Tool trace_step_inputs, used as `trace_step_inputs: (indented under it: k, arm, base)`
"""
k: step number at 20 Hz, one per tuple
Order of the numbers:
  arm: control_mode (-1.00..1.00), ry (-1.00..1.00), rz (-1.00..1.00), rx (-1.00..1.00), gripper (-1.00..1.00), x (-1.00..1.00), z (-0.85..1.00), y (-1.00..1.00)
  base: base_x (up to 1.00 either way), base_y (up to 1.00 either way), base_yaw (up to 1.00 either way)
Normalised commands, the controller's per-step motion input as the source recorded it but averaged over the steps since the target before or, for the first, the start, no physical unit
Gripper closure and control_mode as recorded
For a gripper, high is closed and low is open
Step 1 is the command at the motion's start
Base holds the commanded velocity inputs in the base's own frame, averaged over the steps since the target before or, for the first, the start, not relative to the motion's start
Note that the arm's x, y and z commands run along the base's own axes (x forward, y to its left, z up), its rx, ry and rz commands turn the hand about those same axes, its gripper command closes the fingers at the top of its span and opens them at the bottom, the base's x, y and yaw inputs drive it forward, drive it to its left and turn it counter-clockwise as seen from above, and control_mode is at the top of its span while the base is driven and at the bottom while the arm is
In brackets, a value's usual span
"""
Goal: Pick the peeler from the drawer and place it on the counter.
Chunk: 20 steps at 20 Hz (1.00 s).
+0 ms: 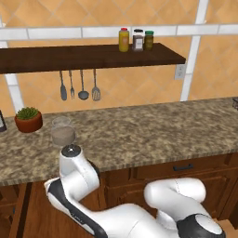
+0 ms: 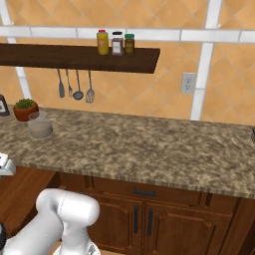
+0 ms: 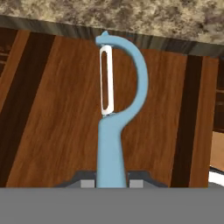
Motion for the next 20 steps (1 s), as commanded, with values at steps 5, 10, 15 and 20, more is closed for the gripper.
trace_step_inputs:
  k: [5,10,15,20]
  arm:
    - [-1.00,-0.01,-0.04,0.01,1.00,0.33,0.99,-1.00]
    - [-1.00,0.01,-0.11,0.06,1.00,0.73,0.61,-1.00]
    - [-1.00,0.05,-0.13,0.08,1.00,1.00,0.06,-1.00]
    - [-1.00,0.04,-0.10,0.07,1.00,1.00,-0.13,-1.00]
  base:
    - [0.00,0.00,0.00]
    - [0.00,0.00,0.00]
    - [0.00,0.00,0.00]
    - [0.00,0.00,0.00]
